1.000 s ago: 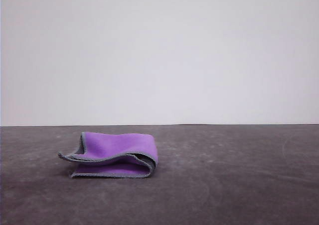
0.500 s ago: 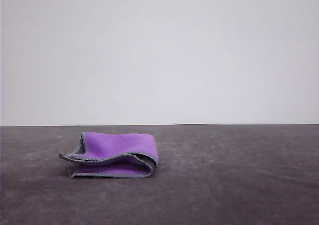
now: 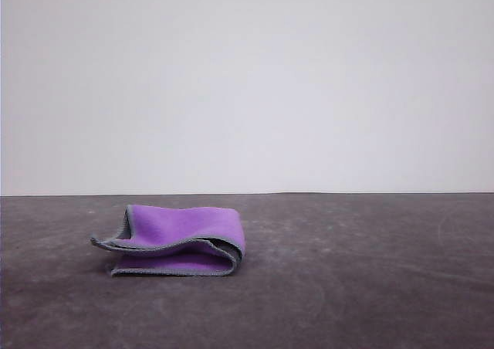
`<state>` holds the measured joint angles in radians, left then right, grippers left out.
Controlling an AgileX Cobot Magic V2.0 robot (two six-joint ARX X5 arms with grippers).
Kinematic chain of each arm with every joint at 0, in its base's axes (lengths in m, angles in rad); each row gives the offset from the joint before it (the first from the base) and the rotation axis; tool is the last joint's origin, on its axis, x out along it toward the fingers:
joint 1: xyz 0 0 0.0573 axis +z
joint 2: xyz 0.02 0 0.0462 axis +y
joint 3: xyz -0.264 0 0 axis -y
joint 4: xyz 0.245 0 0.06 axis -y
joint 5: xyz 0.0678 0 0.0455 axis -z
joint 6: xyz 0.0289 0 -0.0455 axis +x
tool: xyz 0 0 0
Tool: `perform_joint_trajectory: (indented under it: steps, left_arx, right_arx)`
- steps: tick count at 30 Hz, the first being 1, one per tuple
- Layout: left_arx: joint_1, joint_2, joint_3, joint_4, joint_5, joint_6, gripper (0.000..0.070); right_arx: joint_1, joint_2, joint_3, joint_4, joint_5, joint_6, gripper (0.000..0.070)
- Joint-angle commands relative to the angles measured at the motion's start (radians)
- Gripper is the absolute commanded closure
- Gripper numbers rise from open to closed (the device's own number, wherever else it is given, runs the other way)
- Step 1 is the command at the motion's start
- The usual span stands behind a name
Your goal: Fold clothes
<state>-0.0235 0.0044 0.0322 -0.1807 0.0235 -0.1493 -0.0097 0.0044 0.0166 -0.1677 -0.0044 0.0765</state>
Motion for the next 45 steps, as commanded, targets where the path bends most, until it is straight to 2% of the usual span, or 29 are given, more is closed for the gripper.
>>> perform_joint_trajectory:
  steps: [1,45]
  left_arx:
    - [0.002,-0.001,-0.019,-0.007,-0.005,0.009,0.0684]
    - [0.002,-0.001,-0.019,-0.007,-0.005,0.009,0.0684]
  right_arx:
    - [0.001,-0.001,-0.005,0.013,0.002,0.002,0.0695]
    - [0.0,-0.001,-0.005,0.013,0.004,0.002,0.0694]
